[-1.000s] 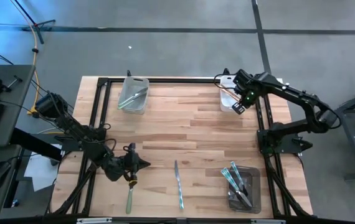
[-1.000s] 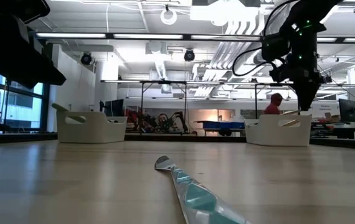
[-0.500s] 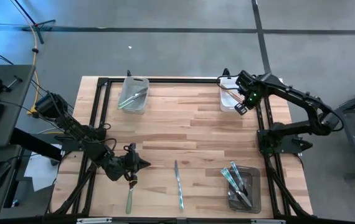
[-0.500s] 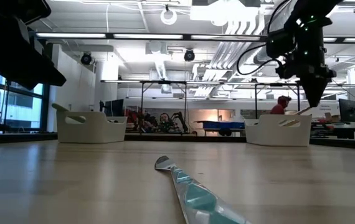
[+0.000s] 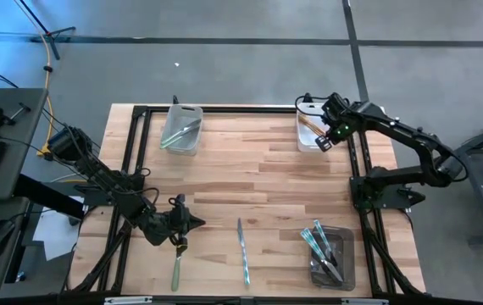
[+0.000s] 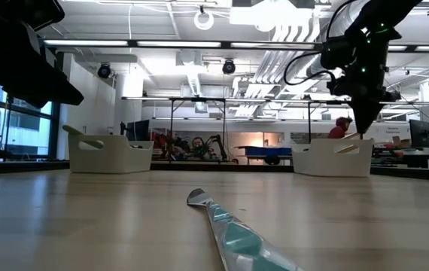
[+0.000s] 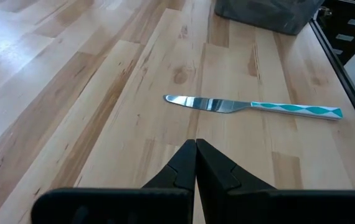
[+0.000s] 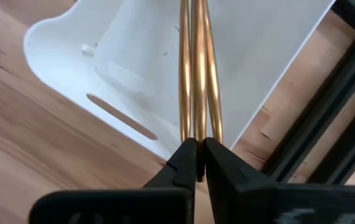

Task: Sort silverware by color (type)
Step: Put the golden knife into the white bin, then put the green knife into the gray bin

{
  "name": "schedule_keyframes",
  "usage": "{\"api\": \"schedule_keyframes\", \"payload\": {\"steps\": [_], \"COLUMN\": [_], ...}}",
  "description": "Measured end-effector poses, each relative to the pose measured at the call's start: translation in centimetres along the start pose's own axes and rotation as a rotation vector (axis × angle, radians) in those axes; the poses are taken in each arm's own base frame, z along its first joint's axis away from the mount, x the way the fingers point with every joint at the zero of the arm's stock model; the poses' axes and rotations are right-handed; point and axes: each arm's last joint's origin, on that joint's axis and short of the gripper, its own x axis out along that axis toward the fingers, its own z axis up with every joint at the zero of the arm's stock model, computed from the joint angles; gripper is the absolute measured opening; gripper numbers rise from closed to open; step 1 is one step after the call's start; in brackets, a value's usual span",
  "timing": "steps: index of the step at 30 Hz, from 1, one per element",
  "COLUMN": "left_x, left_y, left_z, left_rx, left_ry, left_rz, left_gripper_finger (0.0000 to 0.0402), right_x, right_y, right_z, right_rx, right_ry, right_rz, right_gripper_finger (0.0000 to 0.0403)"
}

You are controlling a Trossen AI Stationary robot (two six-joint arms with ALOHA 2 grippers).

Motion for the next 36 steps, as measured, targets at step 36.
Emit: {"api": "schedule_keyframes", "payload": {"steps": [36], "left_x": [-3.9], "left_y": [-4.8], "left_z": [2.8], "left_rx": [-0.198], "left_ry": [0.593], "left_rz": [-0.163], "left_gripper_finger": [0.0088], "right_x": [-1.3], "right_y": [8.9], "right_z": [-7.0], "right_rx": [-0.432], "right_ry": [-1.01], "right_rz": [0.629], "right_gripper_finger": [0.0003]}}
